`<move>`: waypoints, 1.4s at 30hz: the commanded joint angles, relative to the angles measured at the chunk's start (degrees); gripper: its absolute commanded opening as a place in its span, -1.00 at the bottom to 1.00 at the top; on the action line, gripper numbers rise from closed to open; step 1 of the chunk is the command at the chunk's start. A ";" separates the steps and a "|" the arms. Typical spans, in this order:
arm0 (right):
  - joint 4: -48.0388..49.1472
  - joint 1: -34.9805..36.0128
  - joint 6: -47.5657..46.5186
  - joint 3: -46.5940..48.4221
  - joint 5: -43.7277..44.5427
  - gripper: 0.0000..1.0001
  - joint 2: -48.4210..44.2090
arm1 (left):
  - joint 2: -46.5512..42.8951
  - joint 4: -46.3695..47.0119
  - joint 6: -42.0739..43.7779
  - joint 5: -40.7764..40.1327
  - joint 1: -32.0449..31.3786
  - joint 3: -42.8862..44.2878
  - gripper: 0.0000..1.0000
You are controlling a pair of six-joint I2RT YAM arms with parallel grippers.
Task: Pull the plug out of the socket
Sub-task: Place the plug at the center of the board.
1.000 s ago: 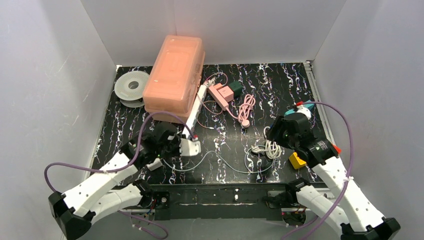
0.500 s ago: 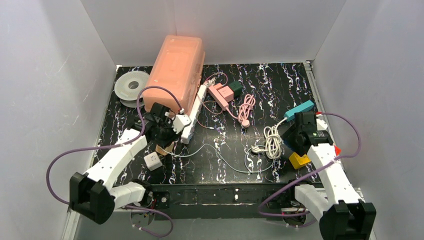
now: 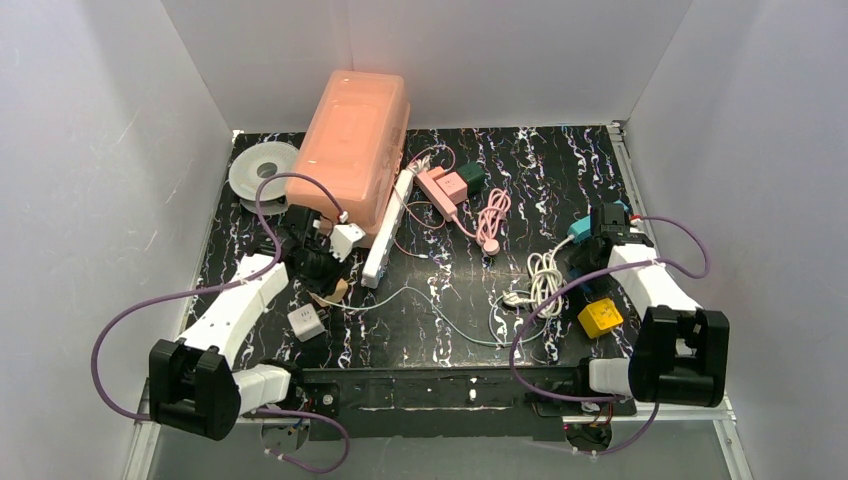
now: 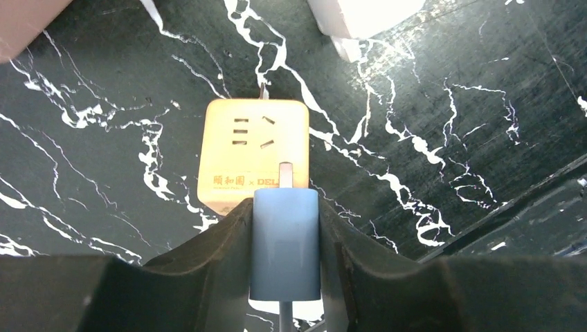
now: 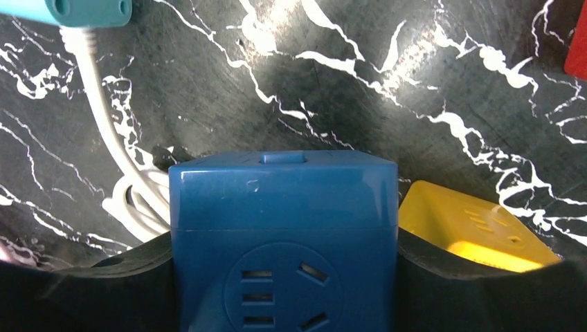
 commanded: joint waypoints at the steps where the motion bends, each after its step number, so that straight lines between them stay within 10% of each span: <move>1: 3.26 -1.07 -0.76 3.80 1.68 -0.97 3.04 | 3.77 1.18 -1.72 2.82 4.50 -1.37 -0.30; 13: 6.14 -2.68 -1.17 2.45 1.06 -0.97 6.57 | -1.63 1.03 -0.64 12.90 14.10 0.32 -0.30; 24: 5.56 -2.61 -3.09 0.73 2.72 0.39 5.93 | -3.85 -1.09 0.11 12.40 14.24 -0.25 -0.01; 42: -0.20 -0.68 -4.48 6.71 1.17 0.72 -12.50 | -1.64 -9.20 -2.81 19.00 12.20 21.38 0.53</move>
